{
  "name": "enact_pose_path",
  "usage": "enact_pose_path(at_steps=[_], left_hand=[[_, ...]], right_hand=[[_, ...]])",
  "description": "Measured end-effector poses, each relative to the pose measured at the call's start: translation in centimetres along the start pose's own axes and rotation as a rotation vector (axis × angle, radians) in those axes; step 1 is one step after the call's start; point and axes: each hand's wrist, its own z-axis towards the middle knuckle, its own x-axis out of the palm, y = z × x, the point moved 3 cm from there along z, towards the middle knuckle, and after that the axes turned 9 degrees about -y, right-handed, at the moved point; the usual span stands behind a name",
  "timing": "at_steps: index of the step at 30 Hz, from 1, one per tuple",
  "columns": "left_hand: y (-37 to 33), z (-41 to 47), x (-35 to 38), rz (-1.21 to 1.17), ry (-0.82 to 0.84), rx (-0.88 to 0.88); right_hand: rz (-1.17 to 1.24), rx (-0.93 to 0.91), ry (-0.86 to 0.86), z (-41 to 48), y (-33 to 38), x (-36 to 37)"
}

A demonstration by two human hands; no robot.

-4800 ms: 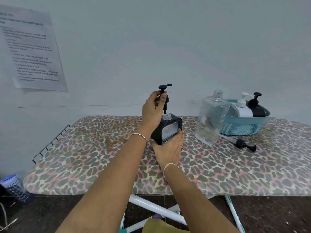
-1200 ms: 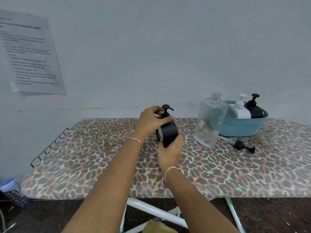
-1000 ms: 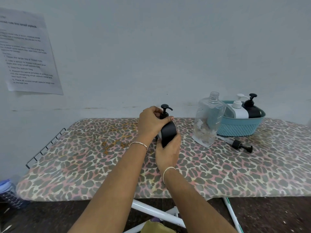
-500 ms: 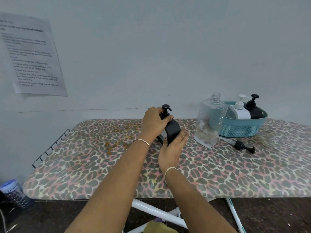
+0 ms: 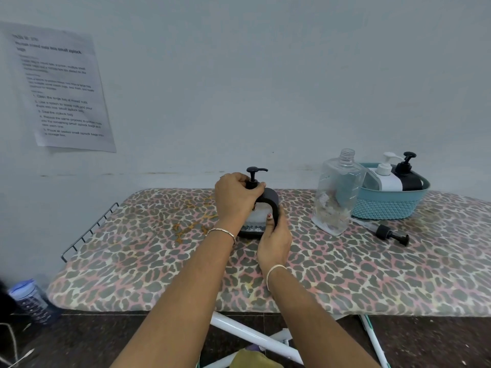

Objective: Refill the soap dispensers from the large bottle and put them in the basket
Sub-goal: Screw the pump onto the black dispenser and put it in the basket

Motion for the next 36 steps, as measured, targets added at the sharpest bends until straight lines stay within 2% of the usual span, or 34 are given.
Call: enact_pose_path(at_steps=[14, 27, 30, 36], left_hand=[[0.4, -0.9, 0.7, -0.045, 0.069, 0.02], [1.4, 1.4, 0.2, -0.122, 0.507, 0.088], [1.6, 0.9, 0.5, -0.105, 0.475, 0.077], [0.9, -0.3, 1.0, -0.114, 0.2, 0.061]], right_hand=[[-0.005, 0.036, -0.099, 0.1, -0.2, -0.3], [-0.049, 0.069, -0.082, 0.3, -0.2, -0.3], [-0.047, 0.07, -0.085, 0.3, -0.1, -0.3], [-0.035, 0.046, -0.084, 0.1, 0.2, -0.4]])
